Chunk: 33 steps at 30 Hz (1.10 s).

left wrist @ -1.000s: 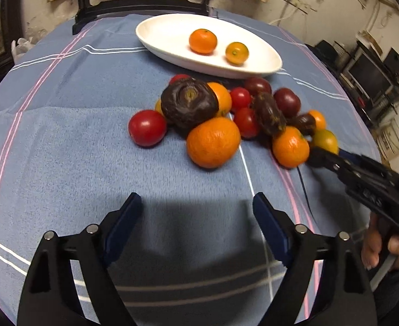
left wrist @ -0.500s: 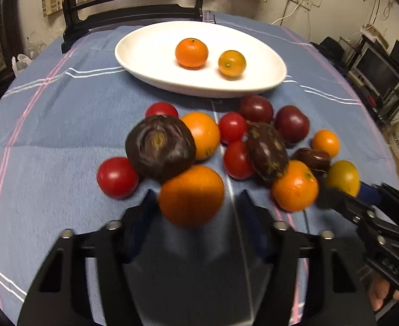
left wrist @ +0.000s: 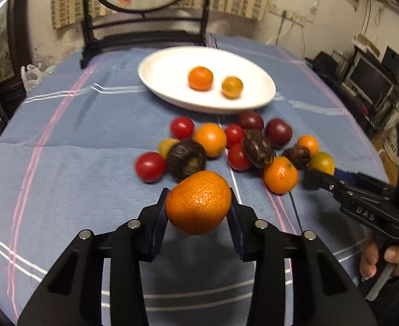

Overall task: Organize fruits
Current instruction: 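Lower both held fruits onto the white plate and open both grippers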

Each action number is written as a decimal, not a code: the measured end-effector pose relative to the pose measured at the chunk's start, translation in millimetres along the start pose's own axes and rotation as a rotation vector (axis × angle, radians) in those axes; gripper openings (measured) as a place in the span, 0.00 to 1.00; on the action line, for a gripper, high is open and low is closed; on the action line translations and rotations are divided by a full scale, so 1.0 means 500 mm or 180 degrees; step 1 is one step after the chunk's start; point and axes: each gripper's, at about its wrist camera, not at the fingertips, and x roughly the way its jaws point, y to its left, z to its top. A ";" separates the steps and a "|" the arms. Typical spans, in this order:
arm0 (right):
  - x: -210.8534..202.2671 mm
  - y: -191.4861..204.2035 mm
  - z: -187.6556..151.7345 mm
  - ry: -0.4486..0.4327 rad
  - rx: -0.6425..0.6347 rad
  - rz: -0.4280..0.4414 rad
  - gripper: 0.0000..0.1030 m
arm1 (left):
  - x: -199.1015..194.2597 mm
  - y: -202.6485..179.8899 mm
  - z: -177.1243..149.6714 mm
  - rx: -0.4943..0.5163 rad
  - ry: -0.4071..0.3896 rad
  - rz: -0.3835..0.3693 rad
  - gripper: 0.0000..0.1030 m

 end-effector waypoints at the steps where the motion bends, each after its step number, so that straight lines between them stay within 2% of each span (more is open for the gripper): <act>1: -0.005 -0.004 0.001 -0.0029 0.0049 0.0039 0.36 | -0.009 0.007 0.003 -0.0020 -0.0027 -0.0004 0.38; 4: -0.033 -0.009 0.001 -0.0165 0.0161 0.0190 0.36 | -0.026 0.027 0.022 -0.0028 -0.0065 0.0006 0.38; 9: -0.071 0.021 0.030 -0.0338 0.0042 0.0251 0.36 | -0.022 0.036 0.078 0.0094 -0.0067 0.0027 0.38; 12: -0.069 0.049 0.074 -0.0345 -0.0169 0.0172 0.36 | -0.012 0.038 0.131 0.0145 -0.0107 0.0042 0.39; 14: -0.060 0.062 0.104 -0.0331 -0.0286 0.0081 0.36 | -0.003 0.049 0.171 0.0045 -0.0146 -0.0010 0.39; 19: 0.002 0.065 0.195 -0.0241 -0.0446 -0.0104 0.36 | 0.055 0.042 0.250 0.0092 -0.0079 0.0002 0.39; 23: 0.083 0.058 0.251 0.0015 -0.0533 -0.0171 0.37 | 0.131 0.021 0.293 0.0181 0.0029 0.0059 0.39; 26: 0.128 0.055 0.267 0.0129 -0.0575 -0.0265 0.37 | 0.186 0.015 0.316 0.0201 0.0128 0.0169 0.39; 30: 0.176 0.055 0.284 0.0244 -0.0652 -0.0310 0.37 | 0.235 0.028 0.325 0.0134 0.0232 0.0164 0.40; 31: 0.183 0.059 0.286 0.0257 -0.0673 -0.0328 0.37 | 0.245 0.033 0.326 0.0112 0.0248 0.0197 0.42; 33: 0.191 0.059 0.289 0.0202 -0.0685 -0.0348 0.53 | 0.258 0.040 0.332 0.0085 0.0257 0.0311 0.63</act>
